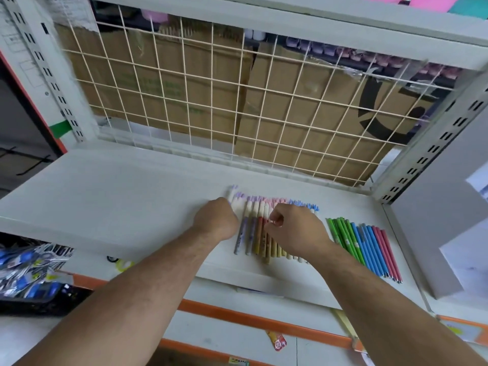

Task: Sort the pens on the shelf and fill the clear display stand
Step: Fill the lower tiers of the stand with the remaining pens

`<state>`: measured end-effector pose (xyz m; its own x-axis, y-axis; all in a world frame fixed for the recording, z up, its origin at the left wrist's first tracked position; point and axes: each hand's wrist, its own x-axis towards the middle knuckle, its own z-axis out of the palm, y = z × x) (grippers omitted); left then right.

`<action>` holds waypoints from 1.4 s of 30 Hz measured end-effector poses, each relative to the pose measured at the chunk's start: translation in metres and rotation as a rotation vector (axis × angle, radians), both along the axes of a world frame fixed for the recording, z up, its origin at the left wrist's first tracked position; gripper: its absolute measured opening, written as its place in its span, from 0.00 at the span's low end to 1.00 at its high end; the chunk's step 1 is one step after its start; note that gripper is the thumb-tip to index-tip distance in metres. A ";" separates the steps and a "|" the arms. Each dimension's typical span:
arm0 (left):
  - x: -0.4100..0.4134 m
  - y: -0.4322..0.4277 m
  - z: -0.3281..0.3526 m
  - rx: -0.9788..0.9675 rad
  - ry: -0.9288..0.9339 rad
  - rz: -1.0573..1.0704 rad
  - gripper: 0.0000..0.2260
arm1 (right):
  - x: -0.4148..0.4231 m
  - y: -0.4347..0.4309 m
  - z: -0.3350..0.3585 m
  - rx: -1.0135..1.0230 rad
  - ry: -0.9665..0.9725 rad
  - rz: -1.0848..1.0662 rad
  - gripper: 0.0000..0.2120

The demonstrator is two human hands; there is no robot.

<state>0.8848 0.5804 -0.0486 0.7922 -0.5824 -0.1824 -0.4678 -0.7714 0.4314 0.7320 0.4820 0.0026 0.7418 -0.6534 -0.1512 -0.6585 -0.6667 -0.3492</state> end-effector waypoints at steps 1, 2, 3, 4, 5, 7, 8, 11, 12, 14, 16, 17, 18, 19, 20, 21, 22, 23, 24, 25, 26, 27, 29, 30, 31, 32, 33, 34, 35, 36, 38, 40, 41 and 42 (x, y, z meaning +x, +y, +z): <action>0.000 0.000 0.000 0.007 -0.001 -0.002 0.13 | 0.000 0.000 0.000 0.006 -0.006 -0.003 0.08; 0.000 0.000 0.001 0.012 0.002 -0.004 0.13 | -0.001 0.001 0.000 0.012 -0.012 -0.007 0.08; 0.001 0.000 0.000 0.016 0.013 -0.008 0.14 | -0.002 0.001 -0.001 0.016 -0.017 -0.012 0.08; 0.001 0.000 0.001 0.017 0.029 -0.011 0.14 | -0.004 0.001 -0.001 0.020 -0.021 -0.016 0.08; 0.003 0.000 0.001 0.018 0.044 -0.013 0.15 | -0.006 0.001 -0.001 0.023 -0.023 -0.019 0.07; 0.005 0.001 0.003 0.024 0.065 -0.005 0.16 | -0.011 0.000 0.000 0.025 -0.021 -0.022 0.07; 0.006 0.001 0.004 0.025 0.078 -0.004 0.16 | -0.013 -0.001 0.001 0.024 -0.022 -0.026 0.06; 0.006 0.001 0.005 0.009 0.126 -0.006 0.16 | -0.022 -0.003 0.004 0.029 -0.030 -0.036 0.05; 0.006 0.001 0.006 0.004 0.134 -0.010 0.16 | -0.025 -0.003 0.004 0.027 -0.035 -0.035 0.05; 0.006 0.000 0.009 0.002 0.146 -0.022 0.16 | -0.031 -0.003 0.006 0.027 -0.046 -0.035 0.05; 0.002 -0.002 0.014 -0.027 0.183 -0.019 0.16 | -0.036 -0.004 0.006 0.030 -0.057 -0.041 0.05; -0.001 -0.003 0.016 -0.070 0.214 -0.008 0.15 | -0.038 -0.005 0.007 0.030 -0.065 -0.041 0.05; -0.006 -0.004 0.018 -0.131 0.251 0.003 0.12 | -0.041 -0.005 0.008 0.033 -0.081 -0.042 0.05; -0.012 -0.005 0.020 -0.199 0.293 0.008 0.09 | -0.043 -0.006 0.008 0.045 -0.114 -0.046 0.04; -0.019 -0.007 0.024 -0.259 0.332 -0.002 0.10 | -0.046 -0.006 0.010 0.071 -0.164 -0.055 0.04; -0.029 -0.009 0.029 -0.307 0.365 -0.024 0.12 | -0.048 -0.006 0.013 0.106 -0.221 -0.070 0.05; -0.039 -0.013 0.033 -0.344 0.393 -0.054 0.14 | -0.050 -0.006 0.016 0.137 -0.271 -0.091 0.06; -0.049 -0.017 0.036 -0.382 0.421 -0.083 0.15 | -0.052 -0.006 0.019 0.156 -0.312 -0.118 0.08; -0.058 -0.021 0.040 -0.426 0.462 -0.104 0.14 | -0.054 -0.008 0.023 0.169 -0.347 -0.144 0.09; -0.068 -0.025 0.044 -0.482 0.520 -0.123 0.12 | -0.056 -0.010 0.026 0.183 -0.385 -0.171 0.10; -0.077 -0.030 0.047 -0.543 0.595 -0.139 0.10 | -0.060 -0.012 0.029 0.200 -0.428 -0.198 0.11; -0.085 -0.034 0.050 -0.590 0.670 -0.157 0.09 | -0.064 -0.015 0.031 0.225 -0.474 -0.226 0.12; -0.103 -0.042 0.055 -0.632 0.748 -0.203 0.08 | -0.076 -0.023 0.035 0.279 -0.556 -0.280 0.10; -0.112 -0.046 0.058 -0.642 0.760 -0.227 0.08 | -0.083 -0.026 0.037 0.295 -0.583 -0.301 0.10; -0.122 -0.049 0.062 -0.655 0.768 -0.256 0.09 | -0.090 -0.031 0.039 0.298 -0.601 -0.315 0.10; -0.132 -0.054 0.064 -0.663 0.772 -0.290 0.08 | -0.098 -0.036 0.040 0.295 -0.612 -0.324 0.11; -0.142 -0.059 0.067 -0.669 0.776 -0.328 0.07 | -0.106 -0.042 0.041 0.295 -0.628 -0.332 0.12; -0.152 -0.063 0.069 -0.672 0.776 -0.360 0.07 | -0.114 -0.047 0.042 0.312 -0.653 -0.340 0.11; -0.166 -0.071 0.071 -0.674 0.781 -0.382 0.07 | -0.127 -0.055 0.044 0.334 -0.679 -0.344 0.09; -0.174 -0.075 0.072 -0.681 0.789 -0.393 0.07 | -0.134 -0.058 0.046 0.346 -0.705 -0.342 0.07; -0.192 -0.086 0.073 -0.694 0.799 -0.405 0.08 | -0.151 -0.066 0.050 0.360 -0.766 -0.360 0.06; -0.215 -0.100 0.075 -0.681 0.805 -0.410 0.11 | -0.174 -0.081 0.054 0.361 -0.812 -0.369 0.07; -0.227 -0.108 0.077 -0.669 0.807 -0.417 0.12 | -0.186 -0.090 0.057 0.348 -0.821 -0.367 0.07; -0.240 -0.115 0.078 -0.666 0.812 -0.421 0.12 | -0.198 -0.099 0.060 0.333 -0.825 -0.362 0.08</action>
<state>0.6451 0.4656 0.0295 0.2983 -0.9484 -0.1074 -0.0304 -0.1219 0.9921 0.5342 0.3830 0.0623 0.4590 -0.8818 0.1089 -0.2670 -0.2538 -0.9297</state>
